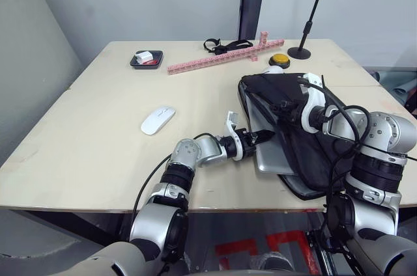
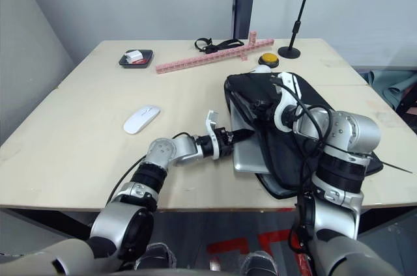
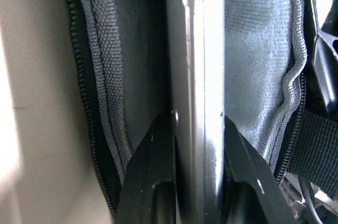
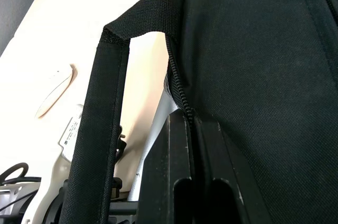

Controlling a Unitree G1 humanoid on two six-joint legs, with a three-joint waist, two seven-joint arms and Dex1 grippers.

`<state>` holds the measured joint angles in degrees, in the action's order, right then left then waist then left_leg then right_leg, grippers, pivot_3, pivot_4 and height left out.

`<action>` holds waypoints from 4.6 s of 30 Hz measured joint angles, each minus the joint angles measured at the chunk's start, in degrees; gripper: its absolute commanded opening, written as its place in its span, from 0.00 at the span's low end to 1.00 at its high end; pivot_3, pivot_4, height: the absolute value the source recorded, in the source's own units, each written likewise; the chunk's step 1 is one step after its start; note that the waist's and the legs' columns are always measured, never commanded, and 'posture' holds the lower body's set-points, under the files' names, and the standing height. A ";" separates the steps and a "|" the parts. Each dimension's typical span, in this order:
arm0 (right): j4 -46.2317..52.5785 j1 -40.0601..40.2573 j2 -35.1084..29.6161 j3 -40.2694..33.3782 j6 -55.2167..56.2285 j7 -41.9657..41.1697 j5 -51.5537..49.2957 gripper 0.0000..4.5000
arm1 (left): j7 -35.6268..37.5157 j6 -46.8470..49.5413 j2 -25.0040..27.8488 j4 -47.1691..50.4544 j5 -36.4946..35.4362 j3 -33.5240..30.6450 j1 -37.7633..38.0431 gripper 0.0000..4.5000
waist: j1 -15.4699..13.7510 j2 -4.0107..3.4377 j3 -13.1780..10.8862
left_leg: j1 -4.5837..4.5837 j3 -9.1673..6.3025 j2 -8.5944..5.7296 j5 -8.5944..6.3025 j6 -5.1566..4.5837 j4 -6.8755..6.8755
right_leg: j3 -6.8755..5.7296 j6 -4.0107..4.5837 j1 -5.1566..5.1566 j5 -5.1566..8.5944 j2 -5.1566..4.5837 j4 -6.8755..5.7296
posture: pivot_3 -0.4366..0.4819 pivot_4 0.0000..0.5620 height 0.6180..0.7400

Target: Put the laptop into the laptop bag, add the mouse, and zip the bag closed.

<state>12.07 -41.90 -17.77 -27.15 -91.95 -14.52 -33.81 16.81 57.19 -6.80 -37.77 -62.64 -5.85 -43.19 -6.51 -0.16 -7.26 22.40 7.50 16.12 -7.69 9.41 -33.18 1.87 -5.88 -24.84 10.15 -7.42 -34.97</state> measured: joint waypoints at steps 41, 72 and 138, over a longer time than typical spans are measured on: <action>-2.59 -0.60 -4.61 2.21 0.64 -2.85 -0.01 0.00 | 1.46 17.46 1.65 13.86 4.19 -5.85 5.26 0.01 | -0.22 -0.01 0.00 | 0.03 -0.01 0.00 0.00 0.05 0.05 | -0.01 0.06 -0.01 0.03 0.00 0.08 | 0.48 0.27 1.00; -1.92 -2.14 -1.17 0.99 -0.25 1.87 -4.27 0.00 | 15.90 4.02 -0.18 -4.60 17.46 2.80 -6.80 0.01 | 0.32 -0.02 0.01 | 0.03 0.01 0.00 0.02 0.07 0.22 | -0.03 0.05 -0.02 0.02 0.01 0.22 | 0.48 0.27 1.00; -34.33 -7.18 -44.61 32.56 70.07 -63.88 19.56 0.99 | 53.30 -21.42 76.40 21.82 28.45 -28.64 34.15 1.00 | 1.48 0.11 0.02 | -0.13 -0.03 0.09 -0.19 -0.31 0.24 | -0.19 1.14 -0.07 0.70 0.06 -0.24 | 0.48 0.27 1.00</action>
<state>-22.27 -49.08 -62.37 5.42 -21.88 -78.40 -14.25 70.11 35.76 69.60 -15.95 -34.19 -34.49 -9.03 -5.03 -0.04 -7.24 22.27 7.47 16.21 -7.88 9.10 -32.94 1.68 -4.73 -24.92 10.86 -7.36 -35.21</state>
